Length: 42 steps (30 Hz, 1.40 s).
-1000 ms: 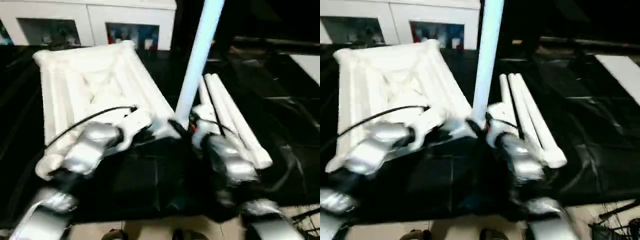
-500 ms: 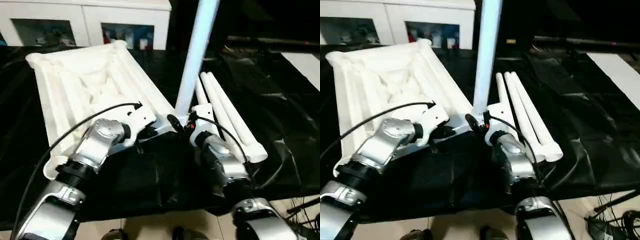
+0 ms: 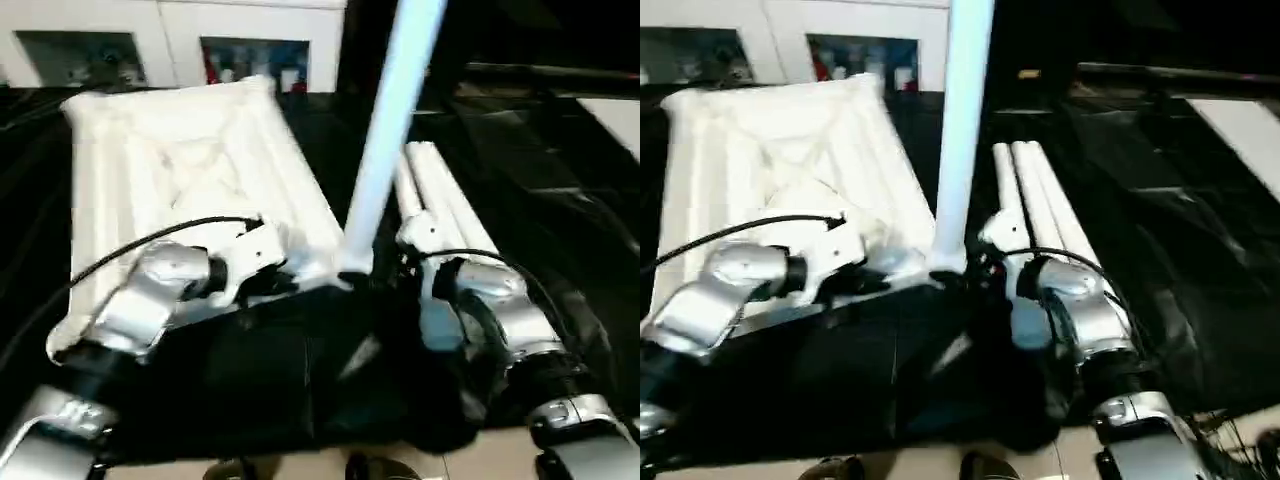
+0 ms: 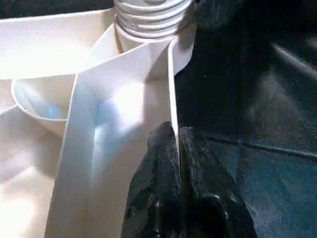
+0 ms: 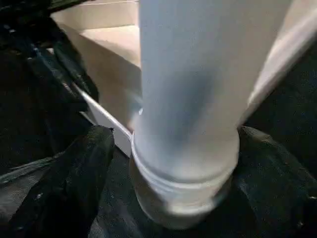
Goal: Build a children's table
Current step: Rotate leg to tighten
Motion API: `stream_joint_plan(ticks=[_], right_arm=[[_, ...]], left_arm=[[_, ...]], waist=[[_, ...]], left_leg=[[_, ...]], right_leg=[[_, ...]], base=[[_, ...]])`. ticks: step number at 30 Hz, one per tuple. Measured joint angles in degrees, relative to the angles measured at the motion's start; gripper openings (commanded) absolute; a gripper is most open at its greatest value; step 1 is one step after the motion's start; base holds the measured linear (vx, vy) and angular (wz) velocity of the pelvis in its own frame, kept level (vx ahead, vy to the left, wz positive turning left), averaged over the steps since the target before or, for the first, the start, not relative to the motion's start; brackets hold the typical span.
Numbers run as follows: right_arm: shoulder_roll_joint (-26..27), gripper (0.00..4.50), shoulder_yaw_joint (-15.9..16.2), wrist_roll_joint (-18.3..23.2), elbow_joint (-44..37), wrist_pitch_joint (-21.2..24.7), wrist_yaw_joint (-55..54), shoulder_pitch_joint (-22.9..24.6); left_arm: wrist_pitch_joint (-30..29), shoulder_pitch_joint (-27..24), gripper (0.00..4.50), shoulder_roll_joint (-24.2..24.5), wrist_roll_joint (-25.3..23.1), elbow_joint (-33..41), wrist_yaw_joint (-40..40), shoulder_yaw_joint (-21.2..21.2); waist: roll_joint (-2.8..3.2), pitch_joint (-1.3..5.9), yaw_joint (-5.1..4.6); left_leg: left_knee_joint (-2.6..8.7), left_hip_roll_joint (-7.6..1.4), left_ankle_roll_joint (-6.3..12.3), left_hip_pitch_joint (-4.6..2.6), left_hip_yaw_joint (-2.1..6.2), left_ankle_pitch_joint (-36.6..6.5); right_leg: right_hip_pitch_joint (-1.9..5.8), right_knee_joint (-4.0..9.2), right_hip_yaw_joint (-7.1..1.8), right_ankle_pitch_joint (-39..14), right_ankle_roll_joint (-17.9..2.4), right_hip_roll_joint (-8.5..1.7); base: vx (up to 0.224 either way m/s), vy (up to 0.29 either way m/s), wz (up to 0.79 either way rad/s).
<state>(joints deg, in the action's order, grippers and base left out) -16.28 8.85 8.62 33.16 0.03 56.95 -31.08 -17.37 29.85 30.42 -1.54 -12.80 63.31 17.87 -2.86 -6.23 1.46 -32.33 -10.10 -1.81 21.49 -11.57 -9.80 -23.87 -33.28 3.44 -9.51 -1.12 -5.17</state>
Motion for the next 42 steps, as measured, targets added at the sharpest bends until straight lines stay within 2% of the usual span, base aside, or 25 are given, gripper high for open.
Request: stream_joint_plan(ticks=[4, 5, 8, 10, 16, 24, 27, 29, 31, 35, 37, 41, 42], right_arm=[[0.02, 3.94, 0.14, 0.21, 1.08, 0.49, 1.59, -1.01], [0.09, 3.66, 0.14, 0.2, 1.44, 0.5, 1.88, -1.24], [0.25, 3.55, 0.11, 0.2, 2.22, 0.5, 2.35, -1.42], [0.33, 3.22, 0.1, 0.27, 3.16, 0.5, 3.14, -1.71], [0.62, 2.83, 0.11, 0.46, 3.75, 0.53, 3.55, -1.75], [1.93, 2.74, -0.62, 0.5, 4.31, 0.46, 2.34, -1.69], [4.7, 2.74, -1.91, 0.32, 5.92, -0.58, -3.37, -1.62], [8.88, 2.73, -5.3, 0.22, 7.97, -0.89, -14.43, -1.65], [13.07, 2.72, -7.87, -0.1, 9.1, -1.23, -26.21, -1.79], [16.78, 2.72, -10.33, -0.85, 10.72, -1.36, -39.67, -2.94], [17.61, 2.72, -10.89, -1.6, 10.97, -1.74, -43.11, -3.24], [17.82, 2.72, -11.18, -1.94, 11.02, -2.22, -42.88, -3.23], [17.81, 3.07, -11.32, -1.97, 11.0, -2.37, -42.41, -3.15]], left_arm=[[-0.09, -0.1, 0.0, 0.34, 0.37, 0.61, 0.44, 0.01], [-0.12, -0.11, 0.0, 0.47, 0.41, 0.63, 0.45, 0.01], [-0.23, -0.25, 0.0, 0.87, 0.43, 0.63, 0.76, 0.02], [-0.23, -0.34, 0.0, 1.08, 0.42, 0.63, 1.17, 0.02], [-0.34, -0.42, 0.0, 1.26, 0.61, 0.75, 1.9, 0.06], [-0.58, -0.44, 0.0, 1.5, 0.57, 0.6, 2.1, 0.1], [-1.07, 0.19, 0.0, -0.32, -0.22, -0.81, -0.35, -0.02], [-1.88, 2.29, 0.0, -2.88, -1.98, -3.7, -4.51, -0.18], [-3.92, 4.3, 0.0, -7.45, -3.38, -6.59, -10.1, -0.21], [-4.89, 6.83, 0.0, -13.38, -4.67, -11.25, -18.05, -0.04], [-4.44, 7.58, 0.0, -14.53, -5.11, -12.78, -19.48, 0.08], [-3.72, 7.81, 0.0, -14.79, -5.11, -13.06, -19.37, 0.53], [-3.88, 7.8, 0.0, -14.71, -5.11, -12.87, -19.12, 0.5]], waist=[[-0.02, -0.01, 0.36], [-0.02, -0.01, 0.36], [-0.02, -0.01, 0.34], [-0.01, -0.01, 0.32], [-0.02, -0.01, 0.27], [-0.03, -0.01, 0.02], [-0.06, 0.02, -0.35], [-0.09, 0.04, -0.66], [-0.07, 0.03, -1.0], [-0.07, 0.03, -0.5], [-0.05, 0.03, -0.32], [-0.01, 0.0, -0.29], [-0.01, 0.01, -0.32]], left_leg=[[-0.08, -0.02, 0.0, 0.26, 0.03, -0.03], [-0.16, -0.02, 0.0, 0.32, 0.05, -0.03], [-0.37, -0.11, -0.02, 0.35, 0.05, 0.0], [-0.48, -0.12, -0.21, 0.33, 0.05, -0.07], [-0.67, -0.07, -0.37, 0.35, -0.01, -0.16], [-0.68, -0.08, -0.35, 0.32, -0.02, -0.14], [-0.7, -0.09, -0.45, 0.17, -0.02, -0.09], [-0.66, -0.08, -0.6, -0.02, -0.01, -0.01], [-0.63, -0.02, -0.63, -0.13, -0.01, 0.0], [-0.63, 0.11, -0.62, -0.13, 0.0, 0.0], [-0.61, 0.24, -0.62, -0.11, -0.01, 0.0], [-0.56, 0.25, -0.61, -0.01, -0.01, 0.0], [-0.56, 0.25, -0.6, 0.01, -0.01, 0.0]], right_leg=[[-0.39, -0.59, -0.01, -0.29, -0.37, 0.01], [-0.46, -0.73, -0.01, -0.38, -0.45, 0.0], [-0.44, -0.84, 0.0, -0.41, -0.43, 0.0], [-0.32, -0.85, -0.01, -0.4, -0.43, -0.01], [-0.12, -0.82, -0.22, -0.4, -0.43, -0.05], [-0.13, -0.89, -0.23, -0.4, -0.42, -0.03], [-0.02, -0.91, -0.25, -0.37, -0.43, -0.03], [0.09, -0.92, -0.28, -0.38, -0.41, -0.02], [0.14, -0.86, -0.36, -0.55, -0.13, -0.02], [0.33, -0.7, -0.59, -0.6, -0.05, -0.02], [0.35, -0.63, -0.81, -0.63, 0.01, -0.02], [0.39, -0.21, -0.81, -0.63, 0.01, -0.02], [0.39, -0.17, -0.81, -0.62, 0.0, -0.02]], base=[[0.014, -0.006, 0.0], [0.0, 0.0, 0.0], [0.0, 0.0, 0.0], [0.0, 0.0, 0.0], [0.0, 0.0, 0.0], [0.0, 0.0, 0.0], [0.0, 0.0, 0.0], [0.0, 0.0, 0.0], [0.0, 0.0, 0.0], [0.0, 0.0, 0.0], [0.0, 0.0, 0.0], [0.0, 0.0, 0.0], [0.0, 0.0, 0.0]])
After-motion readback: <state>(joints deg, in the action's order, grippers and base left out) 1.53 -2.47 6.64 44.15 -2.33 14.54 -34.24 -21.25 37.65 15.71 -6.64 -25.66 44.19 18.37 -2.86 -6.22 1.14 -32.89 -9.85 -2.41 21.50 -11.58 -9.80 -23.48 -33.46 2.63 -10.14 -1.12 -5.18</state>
